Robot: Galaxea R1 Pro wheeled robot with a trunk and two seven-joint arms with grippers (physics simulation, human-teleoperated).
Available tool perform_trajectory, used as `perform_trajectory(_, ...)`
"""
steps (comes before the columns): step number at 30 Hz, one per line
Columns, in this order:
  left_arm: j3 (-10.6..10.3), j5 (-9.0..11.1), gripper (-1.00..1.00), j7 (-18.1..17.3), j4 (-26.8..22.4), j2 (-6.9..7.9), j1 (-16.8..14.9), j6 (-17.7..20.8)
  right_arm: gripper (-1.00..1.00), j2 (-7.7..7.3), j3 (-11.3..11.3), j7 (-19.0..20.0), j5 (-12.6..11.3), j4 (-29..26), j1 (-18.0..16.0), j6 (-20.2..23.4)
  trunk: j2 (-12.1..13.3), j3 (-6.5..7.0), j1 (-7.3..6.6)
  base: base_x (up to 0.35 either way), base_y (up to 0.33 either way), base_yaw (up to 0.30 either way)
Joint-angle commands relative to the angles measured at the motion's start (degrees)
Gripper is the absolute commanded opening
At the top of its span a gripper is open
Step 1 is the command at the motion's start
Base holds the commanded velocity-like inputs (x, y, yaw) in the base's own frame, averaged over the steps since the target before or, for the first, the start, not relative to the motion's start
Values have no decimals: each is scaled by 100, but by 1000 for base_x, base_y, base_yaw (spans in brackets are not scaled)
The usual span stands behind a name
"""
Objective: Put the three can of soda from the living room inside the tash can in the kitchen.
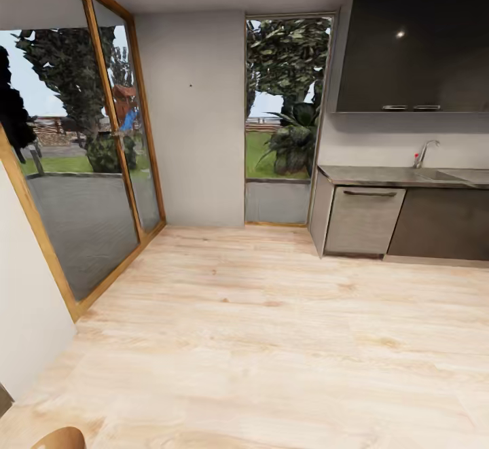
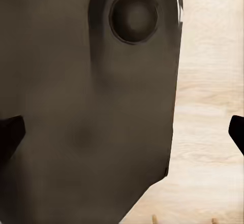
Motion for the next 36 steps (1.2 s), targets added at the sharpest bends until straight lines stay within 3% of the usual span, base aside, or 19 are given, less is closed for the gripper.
perform_trajectory(1,-6,3,100,10,-33,-32,34,-27,100,34,19,-2,17,-33,-33,-33,-2,1,5,0,0,0)
perform_trajectory(4,-6,1,100,9,-128,-129,131,-27,100,118,19,-2,17,-131,-132,-53,-2,1,5,0,0,0)
perform_trajectory(21,-2,9,100,5,-174,-145,166,-27,100,116,18,-2,15,-137,-233,-49,-2,1,5,0,0,0)
perform_trajectory(28,76,93,100,-221,-396,45,356,130,100,-104,-26,223,-47,-366,-463,162,-2,1,5,0,0,0)
perform_trajectory(29,248,342,100,-1352,-4309,456,359,820,100,-259,-29,1971,-47,-3879,-477,1904,-2,1,5,0,0,0)
perform_trajectory(30,408,539,100,-1793,-4833,495,363,1012,100,-275,-34,2089,-43,-4361,-483,2087,-2,1,5,0,0,0)
perform_trajectory(34,852,825,100,-2793,-5660,572,367,1232,100,-310,-85,2112,-35,-4944,-488,2281,-2,1,5,0,0,0)
perform_trajectory(35,1330,926,100,-3497,-5960,639,368,1317,100,-332,-291,2083,-33,-5144,-490,2350,-2,1,5,0,0,0)
perform_trajectory(36,1483,945,100,-3689,-6014,660,368,1333,100,-336,-375,2081,-34,-5185,-489,2363,-2,1,5,0,0,0)
